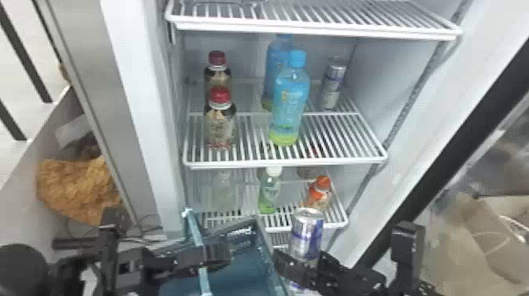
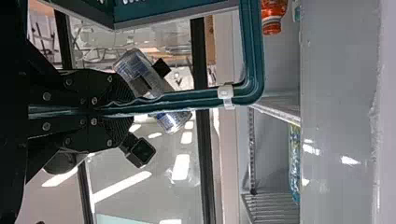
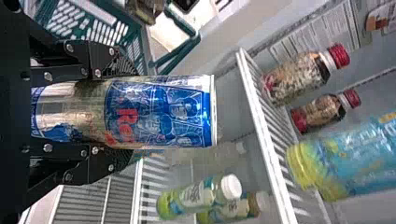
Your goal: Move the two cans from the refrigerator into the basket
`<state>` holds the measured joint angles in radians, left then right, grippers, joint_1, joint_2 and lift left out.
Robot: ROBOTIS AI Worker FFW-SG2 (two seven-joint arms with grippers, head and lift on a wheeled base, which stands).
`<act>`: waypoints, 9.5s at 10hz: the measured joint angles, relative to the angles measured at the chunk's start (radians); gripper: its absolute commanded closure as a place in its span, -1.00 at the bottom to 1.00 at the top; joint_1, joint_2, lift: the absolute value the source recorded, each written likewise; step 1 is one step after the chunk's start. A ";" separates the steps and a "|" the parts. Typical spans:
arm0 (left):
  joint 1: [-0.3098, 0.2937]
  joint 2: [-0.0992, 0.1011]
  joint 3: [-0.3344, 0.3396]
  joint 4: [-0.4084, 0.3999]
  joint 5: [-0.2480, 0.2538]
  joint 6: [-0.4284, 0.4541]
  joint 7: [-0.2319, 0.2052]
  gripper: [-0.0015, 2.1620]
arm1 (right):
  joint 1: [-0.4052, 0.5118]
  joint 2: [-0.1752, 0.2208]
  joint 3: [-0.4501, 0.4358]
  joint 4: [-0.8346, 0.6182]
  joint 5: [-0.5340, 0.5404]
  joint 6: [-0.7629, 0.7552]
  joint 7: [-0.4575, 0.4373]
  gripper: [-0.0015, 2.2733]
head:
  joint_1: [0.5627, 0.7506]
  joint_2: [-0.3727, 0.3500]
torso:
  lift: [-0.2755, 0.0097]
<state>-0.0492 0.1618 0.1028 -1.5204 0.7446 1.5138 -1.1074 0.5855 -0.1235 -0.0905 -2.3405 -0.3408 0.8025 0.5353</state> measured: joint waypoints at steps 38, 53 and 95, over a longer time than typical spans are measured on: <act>-0.005 0.002 -0.015 0.000 0.029 -0.004 0.004 0.10 | -0.445 0.055 -0.038 0.386 0.105 -0.611 -0.336 -0.86 | 0.41 -0.69 | 0.76; -0.007 0.016 -0.027 0.000 0.041 -0.002 0.006 0.10 | -0.892 0.068 0.057 0.888 0.257 -0.581 -0.468 -0.86 | 0.41 -0.56 | 0.76; 0.016 0.001 -0.023 0.000 0.043 0.005 0.018 0.10 | 0.002 0.016 -0.092 -0.155 0.007 0.078 -0.099 0.13 | 0.41 -0.55 | 0.76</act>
<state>-0.0335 0.1627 0.0799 -1.5204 0.7876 1.5192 -1.0889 0.5871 -0.1075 -0.1828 -2.4953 -0.3335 0.8801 0.4360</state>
